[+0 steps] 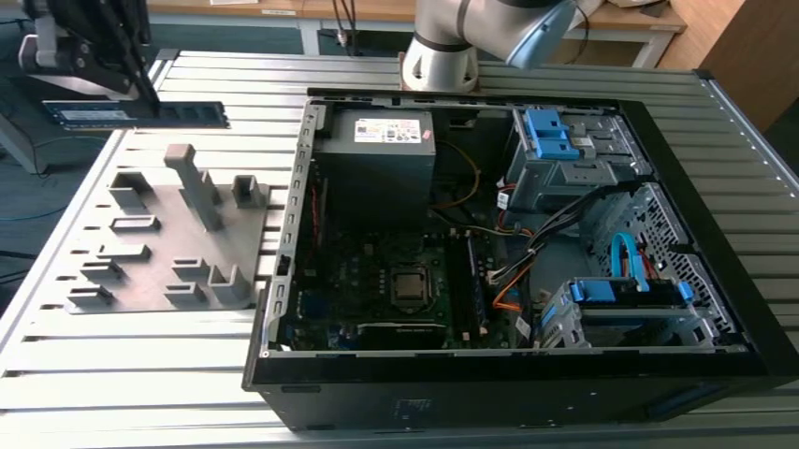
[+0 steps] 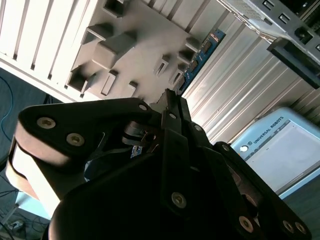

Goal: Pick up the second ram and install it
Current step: 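Pick up the second ram and move it above second insertion slot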

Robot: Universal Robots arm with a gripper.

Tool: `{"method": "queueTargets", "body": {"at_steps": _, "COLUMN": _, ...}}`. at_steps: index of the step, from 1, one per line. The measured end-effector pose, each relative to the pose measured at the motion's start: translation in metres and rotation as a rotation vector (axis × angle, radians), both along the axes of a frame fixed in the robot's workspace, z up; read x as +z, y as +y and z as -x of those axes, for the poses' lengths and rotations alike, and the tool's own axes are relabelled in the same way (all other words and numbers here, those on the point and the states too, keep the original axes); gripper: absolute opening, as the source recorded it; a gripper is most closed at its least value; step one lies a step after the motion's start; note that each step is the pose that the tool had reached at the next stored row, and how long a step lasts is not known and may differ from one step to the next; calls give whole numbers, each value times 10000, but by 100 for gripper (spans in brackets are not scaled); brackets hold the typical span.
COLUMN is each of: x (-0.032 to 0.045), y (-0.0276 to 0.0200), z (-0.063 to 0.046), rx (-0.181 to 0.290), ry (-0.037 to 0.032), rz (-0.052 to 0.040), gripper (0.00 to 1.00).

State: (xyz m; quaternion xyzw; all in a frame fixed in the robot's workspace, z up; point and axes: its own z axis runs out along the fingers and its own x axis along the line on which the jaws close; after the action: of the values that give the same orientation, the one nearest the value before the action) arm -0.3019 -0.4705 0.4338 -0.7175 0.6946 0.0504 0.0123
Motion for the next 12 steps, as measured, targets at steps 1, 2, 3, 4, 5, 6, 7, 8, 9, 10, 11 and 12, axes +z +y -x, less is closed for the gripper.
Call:
{"method": "queueTargets", "body": {"at_steps": 1, "x": -3, "y": 0, "z": -26, "rx": 0, "ry": 0, "rz": -1, "gripper": 13}}
{"method": "queueTargets", "body": {"at_steps": 2, "x": -6, "y": 0, "z": -56, "rx": 0, "ry": 1, "rz": 0, "gripper": 13}}
{"method": "queueTargets", "body": {"at_steps": 3, "x": -10, "y": 0, "z": -88, "rx": 0, "ry": 2, "rz": 0, "gripper": 13}}
{"method": "queueTargets", "body": {"at_steps": 4, "x": -12, "y": 0, "z": -118, "rx": 1, "ry": 3, "rz": 0, "gripper": 13}}
{"method": "queueTargets", "body": {"at_steps": 5, "x": -15, "y": 0, "z": -148, "rx": 0, "ry": 5, "rz": 0, "gripper": 13}}
{"method": "queueTargets", "body": {"at_steps": 6, "x": -19, "y": 0, "z": -179, "rx": 0, "ry": 5, "rz": -1, "gripper": 13}}
{"method": "queueTargets", "body": {"at_steps": 7, "x": -22, "y": 0, "z": -210, "rx": 1, "ry": 6, "rz": 0, "gripper": 13}}
{"method": "queueTargets", "body": {"at_steps": 8, "x": -26, "y": 0, "z": -241, "rx": 1, "ry": 8, "rz": 0, "gripper": 13}}
{"method": "queueTargets", "body": {"at_steps": 9, "x": -29, "y": 0, "z": -273, "rx": 0, "ry": 9, "rz": -1, "gripper": 13}}
{"method": "queueTargets", "body": {"at_steps": 10, "x": -32, "y": 0, "z": -299, "rx": 0, "ry": 11, "rz": 0, "gripper": 13}}
{"method": "queueTargets", "body": {"at_steps": 11, "x": -35, "y": 0, "z": -327, "rx": 0, "ry": 11, "rz": 0, "gripper": 13}}
{"method": "queueTargets", "body": {"at_steps": 12, "x": -37, "y": 0, "z": -355, "rx": 0, "ry": 12, "rz": 0, "gripper": 13}}
